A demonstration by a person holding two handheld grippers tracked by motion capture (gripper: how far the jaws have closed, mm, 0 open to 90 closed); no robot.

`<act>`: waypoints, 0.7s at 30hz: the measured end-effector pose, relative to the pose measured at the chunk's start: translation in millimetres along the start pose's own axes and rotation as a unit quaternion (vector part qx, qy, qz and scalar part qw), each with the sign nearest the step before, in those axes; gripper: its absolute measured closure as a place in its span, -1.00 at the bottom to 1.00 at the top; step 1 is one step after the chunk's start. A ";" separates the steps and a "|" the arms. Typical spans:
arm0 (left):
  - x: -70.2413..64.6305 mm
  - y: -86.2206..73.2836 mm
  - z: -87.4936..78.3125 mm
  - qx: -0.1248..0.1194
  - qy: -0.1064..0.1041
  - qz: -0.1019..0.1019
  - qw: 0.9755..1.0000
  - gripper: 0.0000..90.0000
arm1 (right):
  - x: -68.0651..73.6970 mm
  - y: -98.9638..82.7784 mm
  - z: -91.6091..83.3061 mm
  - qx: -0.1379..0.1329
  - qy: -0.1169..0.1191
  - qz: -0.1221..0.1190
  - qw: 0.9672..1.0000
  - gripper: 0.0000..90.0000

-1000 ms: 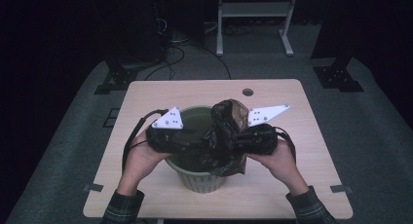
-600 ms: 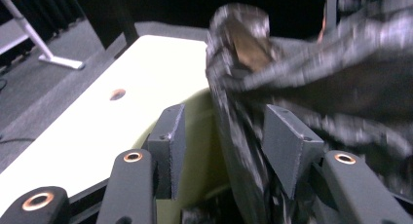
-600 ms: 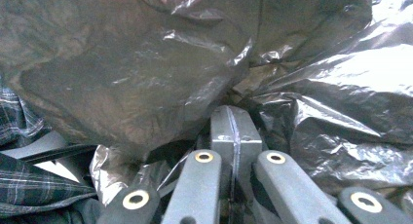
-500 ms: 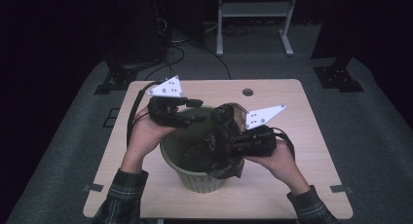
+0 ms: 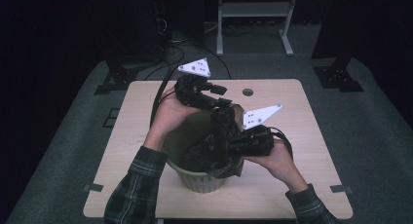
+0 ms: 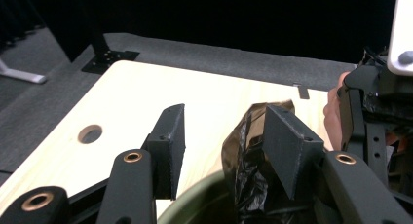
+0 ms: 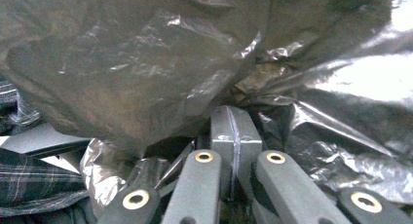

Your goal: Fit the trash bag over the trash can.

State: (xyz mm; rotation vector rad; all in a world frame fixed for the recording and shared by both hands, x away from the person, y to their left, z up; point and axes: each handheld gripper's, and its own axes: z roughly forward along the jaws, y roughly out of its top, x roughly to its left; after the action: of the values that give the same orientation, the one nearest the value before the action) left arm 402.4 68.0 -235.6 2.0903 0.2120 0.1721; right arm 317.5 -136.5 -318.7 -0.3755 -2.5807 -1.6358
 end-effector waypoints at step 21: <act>2.2 11.5 34.2 0.060 -0.037 -0.002 0.997 0.62 | -1.3 -1.0 -4.6 -0.001 0.001 -0.004 1.000 1.00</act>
State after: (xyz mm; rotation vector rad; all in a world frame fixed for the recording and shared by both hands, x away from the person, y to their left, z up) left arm 412.6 34.1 -242.7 2.2118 0.1867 0.0805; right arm 318.1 -141.3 -317.8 -0.3648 -2.5825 -1.6419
